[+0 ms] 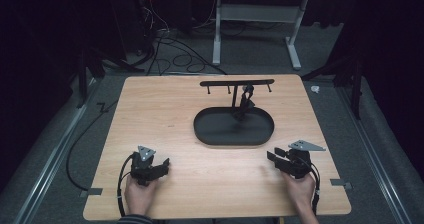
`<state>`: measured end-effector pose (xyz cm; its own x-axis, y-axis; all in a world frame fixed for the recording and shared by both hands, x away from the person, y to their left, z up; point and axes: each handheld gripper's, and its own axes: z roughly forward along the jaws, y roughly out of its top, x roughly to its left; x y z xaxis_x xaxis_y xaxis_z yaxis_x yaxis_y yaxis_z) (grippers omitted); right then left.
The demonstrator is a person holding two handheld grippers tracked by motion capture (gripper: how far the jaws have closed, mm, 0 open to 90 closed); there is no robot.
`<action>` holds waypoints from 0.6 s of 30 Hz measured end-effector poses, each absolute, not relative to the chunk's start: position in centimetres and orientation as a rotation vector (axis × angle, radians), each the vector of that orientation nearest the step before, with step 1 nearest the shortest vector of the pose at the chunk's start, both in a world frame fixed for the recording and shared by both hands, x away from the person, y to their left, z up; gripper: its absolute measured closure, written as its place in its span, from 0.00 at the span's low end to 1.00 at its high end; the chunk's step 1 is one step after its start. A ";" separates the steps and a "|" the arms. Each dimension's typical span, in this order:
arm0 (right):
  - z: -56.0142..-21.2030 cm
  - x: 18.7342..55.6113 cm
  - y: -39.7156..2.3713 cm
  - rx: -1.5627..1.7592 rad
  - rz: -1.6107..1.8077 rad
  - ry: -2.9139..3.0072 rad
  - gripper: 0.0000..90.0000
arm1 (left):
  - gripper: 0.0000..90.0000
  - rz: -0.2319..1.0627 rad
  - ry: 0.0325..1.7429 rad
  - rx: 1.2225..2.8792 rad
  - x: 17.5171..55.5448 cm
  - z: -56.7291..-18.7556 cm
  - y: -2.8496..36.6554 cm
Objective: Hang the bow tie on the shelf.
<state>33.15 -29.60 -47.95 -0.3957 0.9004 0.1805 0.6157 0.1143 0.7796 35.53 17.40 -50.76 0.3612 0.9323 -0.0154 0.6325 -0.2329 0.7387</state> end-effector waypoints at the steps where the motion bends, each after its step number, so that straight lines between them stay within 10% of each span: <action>1: -48.0 33.1 -29.6 1.481 1.171 2.061 0.67 | 0.28 0.580 1.354 1.963 35.5 -50.8 17.4; 18: -49.6 33.6 -28.4 1.476 1.031 2.113 0.64 | 0.28 0.580 1.354 1.962 35.5 -50.8 17.4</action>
